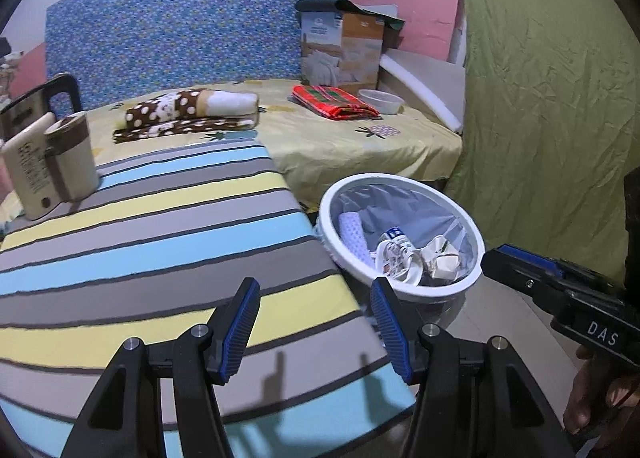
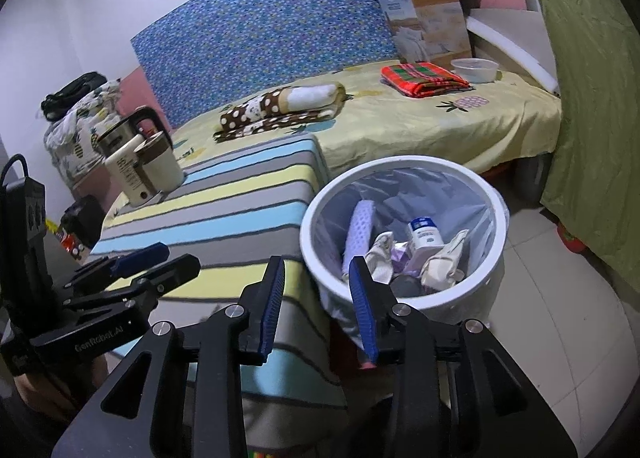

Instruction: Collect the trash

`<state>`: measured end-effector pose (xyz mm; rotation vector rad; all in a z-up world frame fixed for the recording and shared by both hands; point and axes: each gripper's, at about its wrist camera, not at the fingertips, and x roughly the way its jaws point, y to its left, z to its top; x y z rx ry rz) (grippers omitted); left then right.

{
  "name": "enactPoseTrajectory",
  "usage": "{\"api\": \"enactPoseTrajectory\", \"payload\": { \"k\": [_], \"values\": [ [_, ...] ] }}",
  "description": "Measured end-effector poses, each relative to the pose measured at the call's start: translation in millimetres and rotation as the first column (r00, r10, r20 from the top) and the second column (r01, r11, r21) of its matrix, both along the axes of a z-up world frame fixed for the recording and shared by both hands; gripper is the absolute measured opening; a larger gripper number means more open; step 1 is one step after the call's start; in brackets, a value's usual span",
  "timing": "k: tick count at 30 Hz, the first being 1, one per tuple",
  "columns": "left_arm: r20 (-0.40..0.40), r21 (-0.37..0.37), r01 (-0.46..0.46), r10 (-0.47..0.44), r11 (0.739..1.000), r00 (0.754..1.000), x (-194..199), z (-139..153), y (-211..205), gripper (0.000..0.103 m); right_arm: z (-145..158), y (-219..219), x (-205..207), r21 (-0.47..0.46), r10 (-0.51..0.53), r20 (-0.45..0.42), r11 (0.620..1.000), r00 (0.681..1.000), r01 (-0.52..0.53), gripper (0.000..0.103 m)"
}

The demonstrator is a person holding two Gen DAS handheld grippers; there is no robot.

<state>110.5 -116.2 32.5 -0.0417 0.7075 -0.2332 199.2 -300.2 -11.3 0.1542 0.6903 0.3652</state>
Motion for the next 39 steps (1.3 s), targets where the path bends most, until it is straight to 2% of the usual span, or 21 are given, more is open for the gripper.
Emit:
{"api": "enactPoseTrajectory", "payload": {
  "k": [9,17,39],
  "values": [
    [0.024,0.007,-0.064,0.064,0.998,0.998,-36,3,18,0.057,4,15,-24,-0.041,0.039,0.035,0.998,0.999,-0.037,0.036],
    [0.037,0.008,-0.080,0.079,0.997,0.996,-58,5,21,0.057,7,20,-34,-0.054,0.045,0.050,0.998,0.998,-0.043,0.036],
    [0.052,0.018,-0.088,0.087,0.996,0.995,-65,6,20,0.057,6,22,-38,-0.058,0.046,0.054,0.997,0.998,-0.043,0.036]
  ]
}}
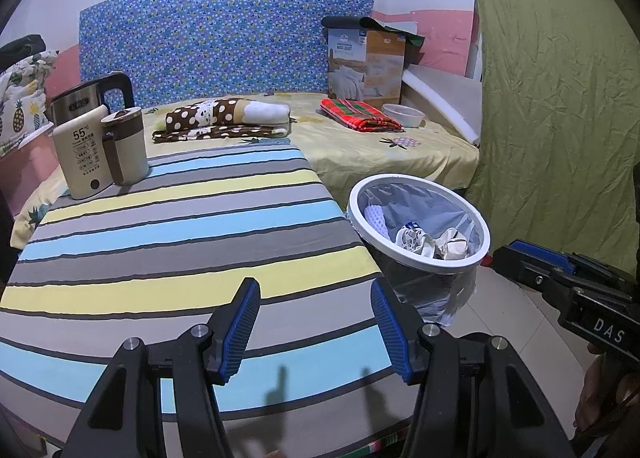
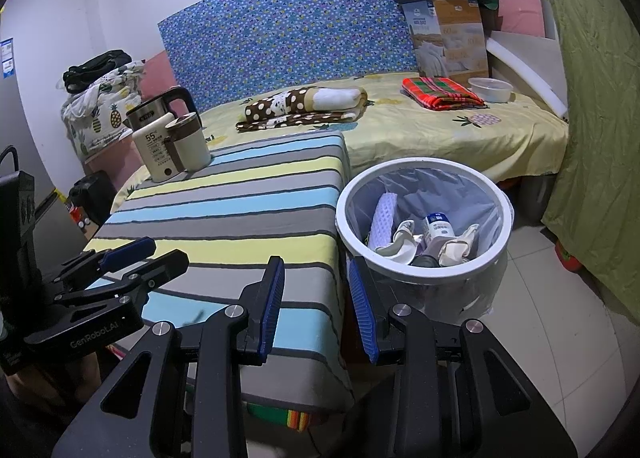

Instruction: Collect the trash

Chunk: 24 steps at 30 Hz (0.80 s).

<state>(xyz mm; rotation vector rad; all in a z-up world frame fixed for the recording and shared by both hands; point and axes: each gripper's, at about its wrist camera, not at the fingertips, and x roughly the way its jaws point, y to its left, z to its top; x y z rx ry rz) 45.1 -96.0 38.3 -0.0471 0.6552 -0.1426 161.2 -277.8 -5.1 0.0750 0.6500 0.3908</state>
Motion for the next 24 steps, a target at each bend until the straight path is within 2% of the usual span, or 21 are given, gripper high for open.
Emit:
{"api": "enactPoseTrajectory", "payload": {
  "k": [24],
  "values": [
    [0.008,0.015,-0.005,0.005,1.000,1.000,-1.8,0.1,-1.9,0.057,-0.1,0.8,-0.2,-0.001,0.001,-0.001,1.000,1.000,-0.001,0.036]
  ]
}}
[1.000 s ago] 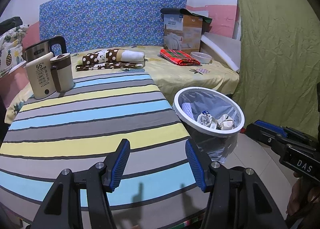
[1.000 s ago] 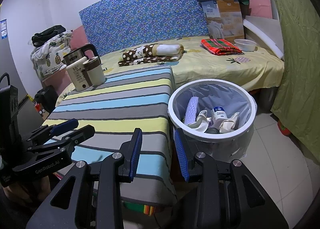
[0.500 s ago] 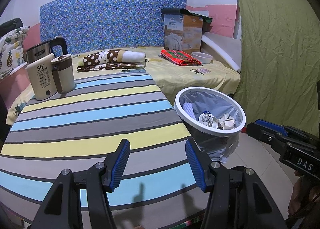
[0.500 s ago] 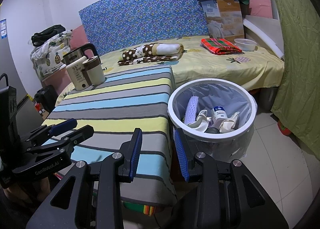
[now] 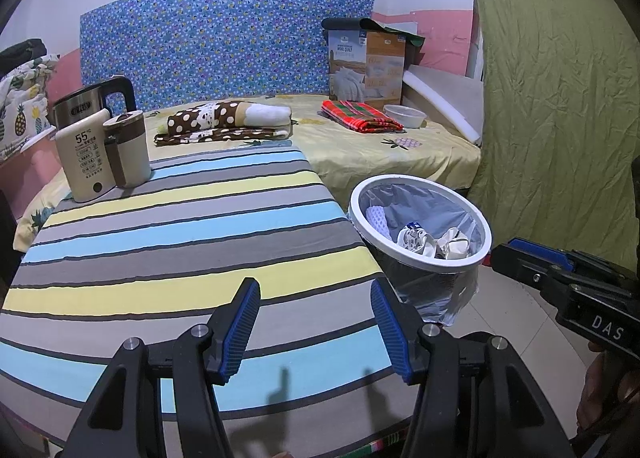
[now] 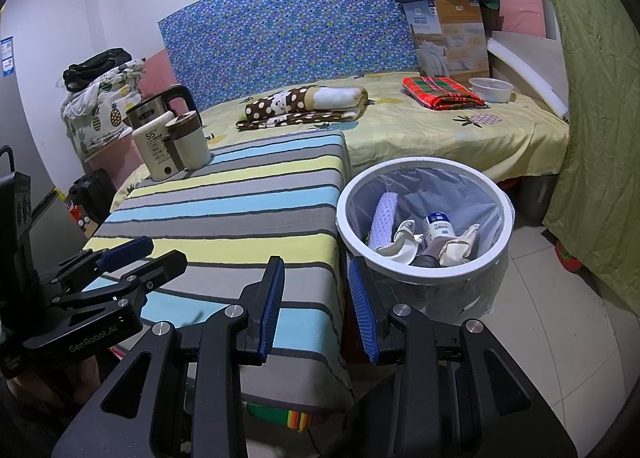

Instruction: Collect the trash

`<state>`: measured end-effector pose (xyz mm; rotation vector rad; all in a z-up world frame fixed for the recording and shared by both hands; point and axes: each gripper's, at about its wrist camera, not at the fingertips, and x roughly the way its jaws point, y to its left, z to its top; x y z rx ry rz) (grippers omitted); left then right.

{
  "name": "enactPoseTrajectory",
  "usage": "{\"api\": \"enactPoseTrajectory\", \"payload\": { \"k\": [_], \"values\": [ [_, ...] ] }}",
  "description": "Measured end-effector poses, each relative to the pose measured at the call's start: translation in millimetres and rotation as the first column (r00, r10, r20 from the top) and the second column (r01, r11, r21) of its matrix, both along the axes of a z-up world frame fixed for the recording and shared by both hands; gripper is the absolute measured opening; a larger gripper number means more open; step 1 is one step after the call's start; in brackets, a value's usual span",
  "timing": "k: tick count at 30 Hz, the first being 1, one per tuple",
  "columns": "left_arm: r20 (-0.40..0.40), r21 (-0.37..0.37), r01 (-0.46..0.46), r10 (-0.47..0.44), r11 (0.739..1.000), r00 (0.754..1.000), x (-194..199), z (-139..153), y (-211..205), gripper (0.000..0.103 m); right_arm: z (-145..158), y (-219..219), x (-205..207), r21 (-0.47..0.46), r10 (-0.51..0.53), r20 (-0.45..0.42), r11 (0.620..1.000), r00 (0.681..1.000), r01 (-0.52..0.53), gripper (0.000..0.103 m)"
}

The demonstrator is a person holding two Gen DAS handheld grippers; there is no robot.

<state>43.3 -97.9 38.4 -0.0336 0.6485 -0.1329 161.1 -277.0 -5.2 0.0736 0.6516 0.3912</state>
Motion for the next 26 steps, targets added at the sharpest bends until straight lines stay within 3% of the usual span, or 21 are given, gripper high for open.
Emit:
{"api": "enactPoseTrajectory", "payload": {
  "k": [26],
  "values": [
    [-0.001,0.009,-0.006,0.006,1.000,1.000,0.0,-1.4,-0.8,0.057,-2.8,2.9,-0.3,-0.004,0.004,-0.004,1.000,1.000,-0.004,0.036]
  ]
}}
